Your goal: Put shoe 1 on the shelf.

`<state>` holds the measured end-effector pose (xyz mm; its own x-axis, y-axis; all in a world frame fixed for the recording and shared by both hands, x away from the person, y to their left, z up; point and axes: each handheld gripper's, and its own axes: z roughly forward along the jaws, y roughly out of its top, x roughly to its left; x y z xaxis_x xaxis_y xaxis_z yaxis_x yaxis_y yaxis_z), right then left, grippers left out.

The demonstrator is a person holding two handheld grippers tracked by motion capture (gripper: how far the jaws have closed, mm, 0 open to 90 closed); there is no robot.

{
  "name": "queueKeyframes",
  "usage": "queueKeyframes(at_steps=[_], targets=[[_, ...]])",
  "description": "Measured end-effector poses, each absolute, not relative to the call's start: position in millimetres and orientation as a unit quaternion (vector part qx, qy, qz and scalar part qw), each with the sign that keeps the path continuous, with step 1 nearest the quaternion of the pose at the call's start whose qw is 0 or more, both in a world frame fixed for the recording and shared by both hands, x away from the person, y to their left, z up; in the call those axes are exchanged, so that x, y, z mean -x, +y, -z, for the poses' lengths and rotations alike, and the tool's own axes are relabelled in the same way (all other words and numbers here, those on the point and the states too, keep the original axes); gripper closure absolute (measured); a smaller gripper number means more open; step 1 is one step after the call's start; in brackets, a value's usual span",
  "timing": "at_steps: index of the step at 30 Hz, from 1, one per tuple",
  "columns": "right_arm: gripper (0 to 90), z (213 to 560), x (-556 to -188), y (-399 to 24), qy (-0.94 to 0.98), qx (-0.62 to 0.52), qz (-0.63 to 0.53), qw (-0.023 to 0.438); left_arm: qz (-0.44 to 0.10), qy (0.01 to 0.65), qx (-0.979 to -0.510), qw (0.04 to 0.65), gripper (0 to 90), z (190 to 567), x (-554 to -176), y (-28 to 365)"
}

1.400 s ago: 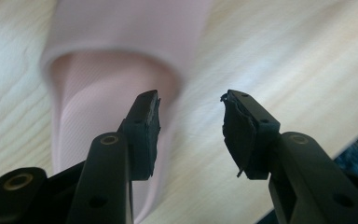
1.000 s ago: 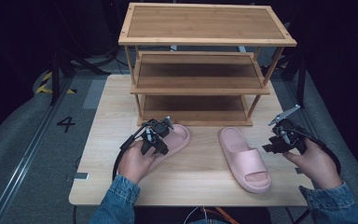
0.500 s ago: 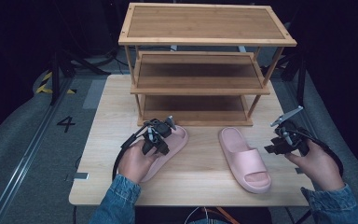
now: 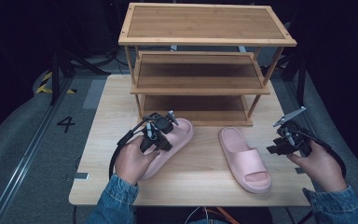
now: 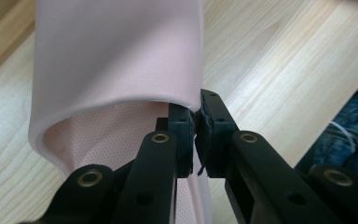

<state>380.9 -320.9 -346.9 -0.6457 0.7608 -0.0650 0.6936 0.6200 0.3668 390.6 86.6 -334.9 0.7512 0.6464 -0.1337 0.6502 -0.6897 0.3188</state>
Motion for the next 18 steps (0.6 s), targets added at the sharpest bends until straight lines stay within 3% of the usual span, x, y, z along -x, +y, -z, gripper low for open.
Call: queueKeyframes(at_steps=[5, 18], targets=[[55.9, 336, -374, -330, 0.884, -0.416, -0.172, 0.123, -0.011, 0.345, -0.922, 0.173, 84.0, 309, -388, 87], [55.5, 341, -373, -337, 0.878, -0.432, -0.175, 0.108, -0.022, 0.329, -0.928, 0.174, 83.9, 267, -391, 87]])
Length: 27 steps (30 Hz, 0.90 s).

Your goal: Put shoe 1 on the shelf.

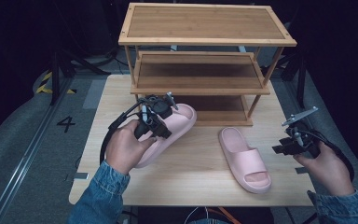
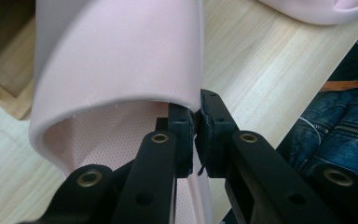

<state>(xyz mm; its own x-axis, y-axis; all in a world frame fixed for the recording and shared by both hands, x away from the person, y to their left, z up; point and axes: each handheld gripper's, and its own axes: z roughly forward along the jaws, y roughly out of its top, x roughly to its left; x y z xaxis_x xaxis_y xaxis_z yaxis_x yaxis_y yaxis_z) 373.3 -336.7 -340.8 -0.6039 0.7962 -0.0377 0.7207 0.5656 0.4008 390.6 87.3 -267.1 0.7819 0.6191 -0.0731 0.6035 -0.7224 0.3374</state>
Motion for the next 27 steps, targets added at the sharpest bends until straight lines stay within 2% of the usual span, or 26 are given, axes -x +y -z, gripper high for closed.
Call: queueKeyframes(at_steps=[9, 15, 27], targets=[[55.4, 344, -371, -347, 0.868, -0.453, -0.177, 0.097, -0.041, 0.309, -0.932, 0.188, 84.0, 232, -397, 87], [55.3, 350, -370, -350, 0.865, -0.461, -0.174, 0.091, -0.056, 0.300, -0.932, 0.196, 83.9, 212, -416, 83], [55.0, 348, -366, -358, 0.860, -0.468, -0.181, 0.093, -0.079, 0.300, -0.930, 0.199, 83.8, 201, -451, 71]])
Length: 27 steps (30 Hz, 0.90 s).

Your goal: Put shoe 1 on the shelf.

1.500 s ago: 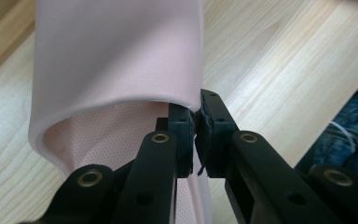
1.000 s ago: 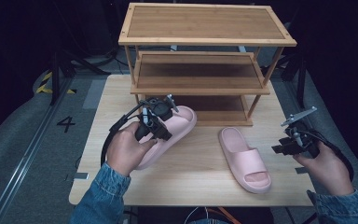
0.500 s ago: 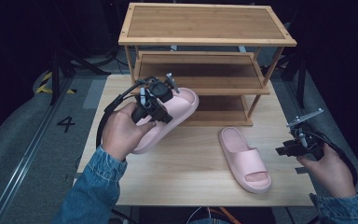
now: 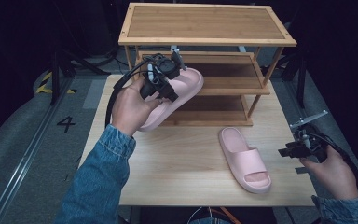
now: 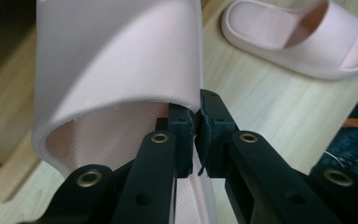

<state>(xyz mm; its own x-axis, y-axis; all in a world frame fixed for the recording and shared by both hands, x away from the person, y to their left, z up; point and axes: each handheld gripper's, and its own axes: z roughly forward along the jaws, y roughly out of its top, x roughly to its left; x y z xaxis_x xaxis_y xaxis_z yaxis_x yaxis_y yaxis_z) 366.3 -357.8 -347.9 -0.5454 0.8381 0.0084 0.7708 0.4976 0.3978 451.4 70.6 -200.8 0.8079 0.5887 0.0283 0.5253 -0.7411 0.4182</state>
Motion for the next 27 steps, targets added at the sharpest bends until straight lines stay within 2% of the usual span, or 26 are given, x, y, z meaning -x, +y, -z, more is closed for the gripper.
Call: queueKeyframes(at_steps=[14, 18, 23, 27], targets=[[55.1, 348, -365, -360, 0.858, -0.471, -0.182, 0.093, -0.117, 0.316, -0.919, 0.204, 83.9, 205, -494, 53], [55.1, 348, -364, -359, 0.860, -0.467, -0.185, 0.094, -0.154, 0.295, -0.922, 0.199, 83.8, 208, -495, 47], [55.1, 348, -365, -360, 0.859, -0.468, -0.184, 0.095, -0.153, 0.294, -0.921, 0.207, 83.6, 213, -495, 40], [55.1, 349, -365, -358, 0.860, -0.467, -0.182, 0.093, -0.176, 0.293, -0.914, 0.216, 83.6, 219, -495, 38]])
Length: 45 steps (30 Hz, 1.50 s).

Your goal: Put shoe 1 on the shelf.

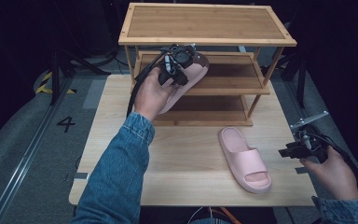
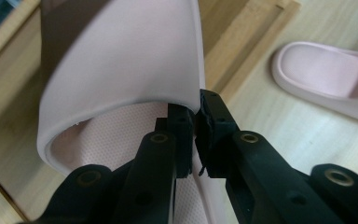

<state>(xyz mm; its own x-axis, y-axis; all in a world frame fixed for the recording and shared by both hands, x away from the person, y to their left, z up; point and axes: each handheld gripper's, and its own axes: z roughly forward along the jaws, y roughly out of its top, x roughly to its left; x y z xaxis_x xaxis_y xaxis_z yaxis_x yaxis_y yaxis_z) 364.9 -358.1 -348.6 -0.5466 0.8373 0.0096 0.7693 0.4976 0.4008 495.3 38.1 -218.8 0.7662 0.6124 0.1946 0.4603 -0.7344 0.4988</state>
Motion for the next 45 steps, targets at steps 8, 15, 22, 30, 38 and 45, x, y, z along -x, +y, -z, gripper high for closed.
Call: queueKeyframes(at_steps=[8, 15, 22, 30, 38, 45], targets=[[55.0, 349, -365, -354, 0.863, -0.462, -0.180, 0.093, -0.196, 0.304, -0.899, 0.249, 83.4, 232, -506, 40], [55.2, 354, -368, -355, 0.865, -0.463, -0.176, 0.084, -0.202, 0.333, -0.883, 0.261, 76.1, 240, -509, 41], [55.1, 352, -369, -355, 0.866, -0.461, -0.177, 0.084, -0.189, 0.325, -0.881, 0.288, 55.6, 235, -489, 57], [55.1, 349, -375, -346, 0.871, -0.449, -0.181, 0.084, -0.085, 0.349, -0.874, 0.328, 61.7, 217, -454, 101], [54.5, 353, -381, -339, 0.874, -0.445, -0.178, 0.076, -0.039, 0.403, -0.879, 0.251, 63.9, 222, -442, 142], [54.8, 357, -380, -341, 0.872, -0.452, -0.171, 0.073, -0.036, 0.445, -0.865, 0.227, 67.0, 241, -448, 173]])
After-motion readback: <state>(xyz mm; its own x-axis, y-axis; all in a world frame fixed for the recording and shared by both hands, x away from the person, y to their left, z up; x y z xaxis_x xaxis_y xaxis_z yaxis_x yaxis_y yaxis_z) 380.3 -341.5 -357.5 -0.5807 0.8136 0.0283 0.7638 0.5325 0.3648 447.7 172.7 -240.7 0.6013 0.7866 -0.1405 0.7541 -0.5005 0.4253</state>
